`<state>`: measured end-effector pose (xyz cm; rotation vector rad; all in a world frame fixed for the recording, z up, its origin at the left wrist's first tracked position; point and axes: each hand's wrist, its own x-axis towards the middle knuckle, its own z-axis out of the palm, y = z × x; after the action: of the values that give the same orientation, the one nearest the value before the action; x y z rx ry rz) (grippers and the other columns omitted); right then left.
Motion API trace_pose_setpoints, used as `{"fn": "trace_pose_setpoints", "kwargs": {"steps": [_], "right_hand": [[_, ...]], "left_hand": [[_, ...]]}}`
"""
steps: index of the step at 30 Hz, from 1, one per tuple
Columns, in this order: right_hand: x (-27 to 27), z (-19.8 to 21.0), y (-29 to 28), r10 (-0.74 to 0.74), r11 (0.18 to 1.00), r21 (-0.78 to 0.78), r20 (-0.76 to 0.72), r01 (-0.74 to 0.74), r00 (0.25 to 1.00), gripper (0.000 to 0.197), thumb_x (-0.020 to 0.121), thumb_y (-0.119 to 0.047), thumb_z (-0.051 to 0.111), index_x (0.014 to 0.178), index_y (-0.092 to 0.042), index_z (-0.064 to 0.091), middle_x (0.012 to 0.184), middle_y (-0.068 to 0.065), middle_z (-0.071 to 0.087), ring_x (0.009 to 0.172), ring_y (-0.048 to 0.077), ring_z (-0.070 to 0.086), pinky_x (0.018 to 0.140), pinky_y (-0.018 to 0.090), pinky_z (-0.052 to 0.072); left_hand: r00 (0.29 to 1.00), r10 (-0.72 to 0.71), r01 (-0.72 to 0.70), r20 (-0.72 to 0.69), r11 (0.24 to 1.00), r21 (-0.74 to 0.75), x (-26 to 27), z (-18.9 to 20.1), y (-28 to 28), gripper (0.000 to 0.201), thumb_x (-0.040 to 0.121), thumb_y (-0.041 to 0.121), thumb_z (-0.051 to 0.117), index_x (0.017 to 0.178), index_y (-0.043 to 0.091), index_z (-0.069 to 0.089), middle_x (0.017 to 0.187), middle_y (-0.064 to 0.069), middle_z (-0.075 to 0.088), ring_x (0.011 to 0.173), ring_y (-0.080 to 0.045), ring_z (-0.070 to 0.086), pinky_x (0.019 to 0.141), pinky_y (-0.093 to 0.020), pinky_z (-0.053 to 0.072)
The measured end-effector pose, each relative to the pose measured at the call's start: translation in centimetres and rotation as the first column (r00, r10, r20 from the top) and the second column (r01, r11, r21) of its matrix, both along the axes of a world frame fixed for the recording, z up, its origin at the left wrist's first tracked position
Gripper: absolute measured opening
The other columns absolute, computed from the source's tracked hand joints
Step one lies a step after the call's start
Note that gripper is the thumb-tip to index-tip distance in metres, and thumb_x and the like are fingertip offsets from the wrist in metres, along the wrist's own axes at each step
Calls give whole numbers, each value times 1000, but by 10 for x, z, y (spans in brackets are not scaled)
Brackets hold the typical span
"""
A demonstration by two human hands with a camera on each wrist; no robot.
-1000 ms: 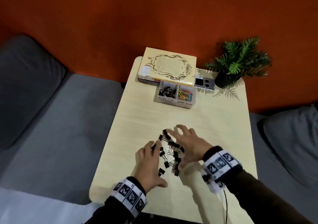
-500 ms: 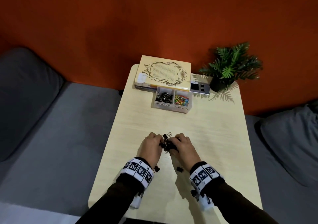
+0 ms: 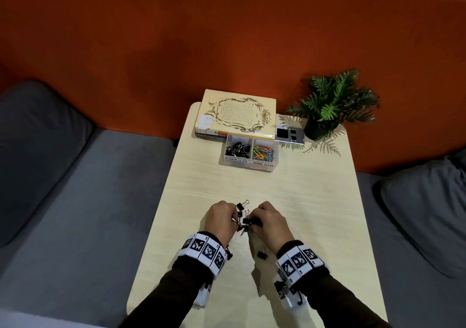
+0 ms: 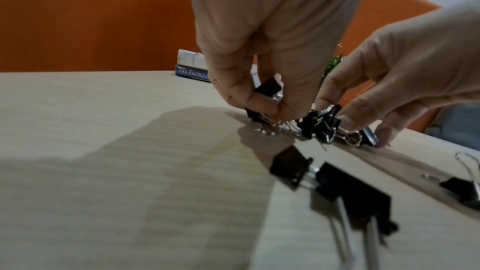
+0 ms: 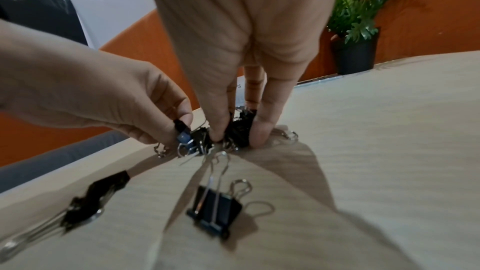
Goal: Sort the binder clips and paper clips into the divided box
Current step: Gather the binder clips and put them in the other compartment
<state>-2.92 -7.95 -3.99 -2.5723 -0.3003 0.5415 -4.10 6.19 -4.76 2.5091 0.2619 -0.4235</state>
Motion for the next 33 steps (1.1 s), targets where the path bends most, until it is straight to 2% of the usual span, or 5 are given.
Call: {"fn": "trace_pose_setpoints", "kwargs": {"steps": [7, 12, 19, 25, 33], "right_hand": [[0, 6, -6, -38, 999, 22, 23, 37, 999, 17, 78, -4, 60, 90, -10, 69, 102, 7, 64, 93, 25, 60, 66, 22, 34], [1, 8, -10, -102, 992, 81, 19, 100, 995, 21, 76, 1, 60, 89, -12, 71, 99, 8, 68, 93, 23, 61, 58, 7, 30], [-1, 12, -14, -202, 973, 115, -9, 202, 979, 18, 74, 0, 64, 85, -12, 73, 93, 8, 74, 89, 22, 66, 61, 9, 37], [-2, 15, -20, -229, 959, 176, 4, 224, 974, 16, 72, 1, 66, 78, -12, 74, 86, 7, 75, 83, 19, 66, 68, 11, 42], [38, 46, -12, -252, 929, 284, 19, 237, 967, 17, 70, 3, 68, 75, -13, 75, 80, 6, 76, 71, 12, 65, 66, -3, 40]], "left_hand": [[997, -72, 72, 17, 997, 27, 2, 3, -1, 13, 73, 2, 61, 76, 14, 66, 88, -4, 67, 82, -22, 64, 71, -33, 57], [997, 47, -44, 57, 997, -63, 11, 21, -1, 10, 70, 8, 65, 71, 17, 71, 82, 0, 72, 79, -19, 67, 71, -29, 58], [968, 174, -138, 183, 972, -192, 88, 62, 9, 10, 63, 13, 82, 70, 12, 74, 76, -3, 75, 69, -15, 65, 70, -25, 54], [952, 249, -208, 179, 953, -218, 156, 73, 10, 8, 69, 8, 78, 76, 5, 75, 86, -12, 76, 85, -26, 70, 77, -31, 57], [971, 170, -126, 167, 961, -246, 145, 66, 19, 32, 76, 8, 71, 107, 11, 71, 111, -8, 72, 104, -22, 65, 90, -28, 52]]}}
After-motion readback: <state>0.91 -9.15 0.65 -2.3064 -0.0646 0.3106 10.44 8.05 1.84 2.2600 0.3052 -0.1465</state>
